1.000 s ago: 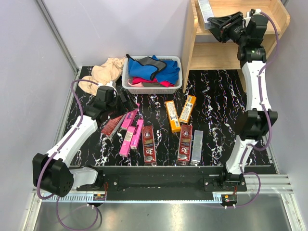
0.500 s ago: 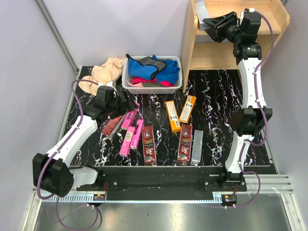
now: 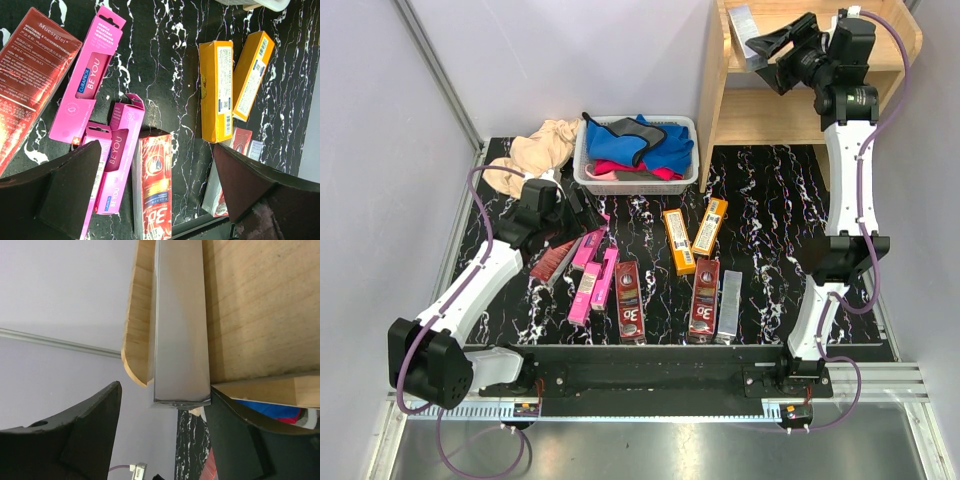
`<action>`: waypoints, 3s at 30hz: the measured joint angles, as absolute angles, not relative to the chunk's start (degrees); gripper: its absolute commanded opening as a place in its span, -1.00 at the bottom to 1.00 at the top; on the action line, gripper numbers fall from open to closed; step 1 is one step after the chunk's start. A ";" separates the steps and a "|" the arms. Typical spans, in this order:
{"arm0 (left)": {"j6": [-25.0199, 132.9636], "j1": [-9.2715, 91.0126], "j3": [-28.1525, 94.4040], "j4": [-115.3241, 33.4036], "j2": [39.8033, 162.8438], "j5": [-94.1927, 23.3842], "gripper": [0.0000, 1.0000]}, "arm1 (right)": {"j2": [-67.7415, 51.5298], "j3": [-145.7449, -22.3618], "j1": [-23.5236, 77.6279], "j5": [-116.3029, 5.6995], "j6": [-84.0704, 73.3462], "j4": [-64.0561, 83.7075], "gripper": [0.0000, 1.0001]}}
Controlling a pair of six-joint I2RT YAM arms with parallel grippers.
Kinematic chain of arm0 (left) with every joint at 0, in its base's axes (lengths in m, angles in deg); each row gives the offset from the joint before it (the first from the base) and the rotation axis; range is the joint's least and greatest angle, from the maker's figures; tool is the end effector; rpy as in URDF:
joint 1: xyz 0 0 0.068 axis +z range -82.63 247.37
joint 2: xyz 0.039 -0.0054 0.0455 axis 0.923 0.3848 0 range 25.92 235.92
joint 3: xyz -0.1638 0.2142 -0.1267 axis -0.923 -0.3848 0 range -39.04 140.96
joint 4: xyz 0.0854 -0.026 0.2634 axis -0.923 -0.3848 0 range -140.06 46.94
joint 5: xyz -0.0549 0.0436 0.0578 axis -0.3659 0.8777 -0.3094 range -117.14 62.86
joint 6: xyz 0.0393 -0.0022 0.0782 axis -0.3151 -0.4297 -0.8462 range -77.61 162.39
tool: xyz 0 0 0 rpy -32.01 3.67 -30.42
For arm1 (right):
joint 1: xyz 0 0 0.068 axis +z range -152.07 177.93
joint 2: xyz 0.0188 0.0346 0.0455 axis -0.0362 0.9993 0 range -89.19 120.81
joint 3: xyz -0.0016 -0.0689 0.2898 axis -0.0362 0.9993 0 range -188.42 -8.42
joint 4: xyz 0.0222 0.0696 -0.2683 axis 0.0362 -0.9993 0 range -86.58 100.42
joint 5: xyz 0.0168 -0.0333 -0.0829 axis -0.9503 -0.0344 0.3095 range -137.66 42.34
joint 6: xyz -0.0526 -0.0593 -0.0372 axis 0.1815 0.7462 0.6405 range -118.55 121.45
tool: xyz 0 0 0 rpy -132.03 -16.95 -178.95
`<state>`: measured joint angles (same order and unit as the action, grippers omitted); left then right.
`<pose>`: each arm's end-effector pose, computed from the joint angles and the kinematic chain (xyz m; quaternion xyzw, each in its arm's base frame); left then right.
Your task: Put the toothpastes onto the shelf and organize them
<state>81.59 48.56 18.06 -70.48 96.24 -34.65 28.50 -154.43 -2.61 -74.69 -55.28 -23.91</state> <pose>0.2867 -0.1083 0.2865 -0.1336 0.8972 -0.2541 0.3355 0.5001 0.0306 0.5326 0.2091 0.7092 0.4596 0.4920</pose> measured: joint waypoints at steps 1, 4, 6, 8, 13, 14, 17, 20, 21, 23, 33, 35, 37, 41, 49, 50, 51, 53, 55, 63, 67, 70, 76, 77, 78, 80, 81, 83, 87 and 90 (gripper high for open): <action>81.57 48.56 17.97 -70.46 96.24 -34.65 0.98 | 28.50 -155.22 -2.61 -74.18 -54.40 -25.48 0.53; 81.59 48.56 17.51 -70.51 96.26 -34.67 0.98 | 28.50 -156.10 -2.61 -73.29 -52.41 -28.30 0.54; 81.59 48.56 17.40 -70.53 96.29 -34.67 0.98 | 28.50 -156.14 -2.61 -72.72 -51.56 -29.63 0.54; 81.59 48.56 17.34 -70.44 96.29 -34.69 0.98 | 28.50 -156.14 -2.61 -72.41 -50.95 -30.77 0.54; 81.61 48.56 16.57 -70.48 96.29 -34.83 0.98 | 28.48 -156.14 -2.61 -72.26 -50.14 -31.93 0.45; 81.61 48.56 16.53 -70.46 96.31 -34.85 0.98 | 28.48 -156.14 -2.61 -72.26 -50.01 -32.08 0.43; 81.61 48.56 16.29 -70.33 96.31 -34.87 0.98 | 28.31 -156.14 -2.61 -72.26 -49.77 -32.36 0.32; 81.64 48.56 15.74 -70.33 96.31 -34.91 0.98 | 27.85 -156.12 -2.61 -72.20 -49.53 -32.45 0.05; 81.64 48.56 15.61 -70.42 96.37 -34.91 0.98 | 27.54 -156.03 -2.61 -72.13 -49.33 -32.65 -0.01; 81.64 48.56 15.52 -70.35 96.59 -35.00 0.98 | 26.99 -155.92 -2.61 -71.85 -49.20 -32.74 -0.17; 81.66 48.56 14.82 -69.94 96.92 -35.31 0.98 | 27.37 -156.42 -2.61 -71.56 -49.35 -32.69 -0.41; 81.64 48.56 14.78 -69.92 96.92 -35.33 0.98 | 28.70 -157.47 -2.35 -72.39 -49.79 -32.60 -0.41; 81.64 48.56 14.78 -69.89 96.92 -35.33 0.98 | 30.01 -158.74 -1.93 -73.03 -50.56 -32.01 -0.39; 81.64 48.56 14.78 -69.89 96.92 -35.35 0.98 | 32.09 -160.79 -0.97 -74.38 -51.93 -31.05 -0.33; 81.64 48.56 14.78 -69.92 96.92 -35.61 0.98 | 33.07 -160.97 -0.03 -76.89 -54.14 -29.54 -0.04; 81.64 48.56 14.78 -69.92 96.92 -35.63 0.98 | 33.14 -160.97 -0.03 -77.13 -54.34 -29.37 0.12; 81.64 48.56 14.78 -69.92 96.92 -35.70 0.98 | 33.16 -160.97 -0.03 -77.35 -54.47 -29.19 0.20; 81.64 48.56 14.78 -69.92 96.94 -35.74 0.98 | 33.16 -160.97 0.01 -77.86 -54.60 -28.82 0.42; 81.64 48.56 14.78 -69.92 96.94 -35.83 0.98 | 33.16 -160.79 0.12 -78.40 -54.40 -28.12 0.55; 81.64 48.56 14.76 -69.89 97.68 -36.01 0.98 | 32.59 -158.57 0.52 -78.84 -53.81 -26.48 0.84; 81.61 48.56 14.71 -69.92 97.79 -36.03 0.98 | 31.19 -155.83 0.52 -78.84 -53.38 -26.16 0.93; 81.59 48.56 14.71 -69.92 97.79 -36.03 0.98 | 28.24 -151.48 0.52 -78.80 -52.63 -25.78 0.95; 81.26 48.56 14.71 -69.92 97.79 -36.03 0.98 | 17.38 -136.53 0.52 -78.71 -50.82 -22.33 0.96; 81.20 48.56 14.71 -69.92 97.79 -36.03 0.98 | 14.84 -133.19 0.52 -78.73 -50.67 -21.52 0.96; 81.16 48.56 14.71 -69.89 97.79 -36.03 0.98 | 12.72 -130.39 0.52 -78.69 -50.60 -20.41 0.97; 80.94 48.56 14.71 -69.89 97.79 -36.03 0.98 | 6.73 -121.98 0.52 -78.64 -50.16 -17.57 0.98; 80.83 48.56 14.71 -69.85 97.79 -36.07 0.98 | 3.28 -117.15 0.52 -78.60 -49.88 -15.75 0.98; 80.65 48.56 14.69 -69.57 97.79 -36.22 0.98 | -2.14 -110.26 0.54 -78.45 -49.44 -14.18 0.98; 80.28 48.50 14.43 -68.67 97.79 -36.75 0.98 | -13.03 -96.03 0.56 -77.97 -47.67 -11.36 0.98; 80.13 48.12 13.88 -68.30 98.19 -37.12 0.98 | -19.69 -86.79 0.56 -76.92 -45.81 -11.34 0.99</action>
<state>80.13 48.12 13.88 -68.30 98.19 -37.12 -19.69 -86.79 0.56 -76.92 -45.81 -11.34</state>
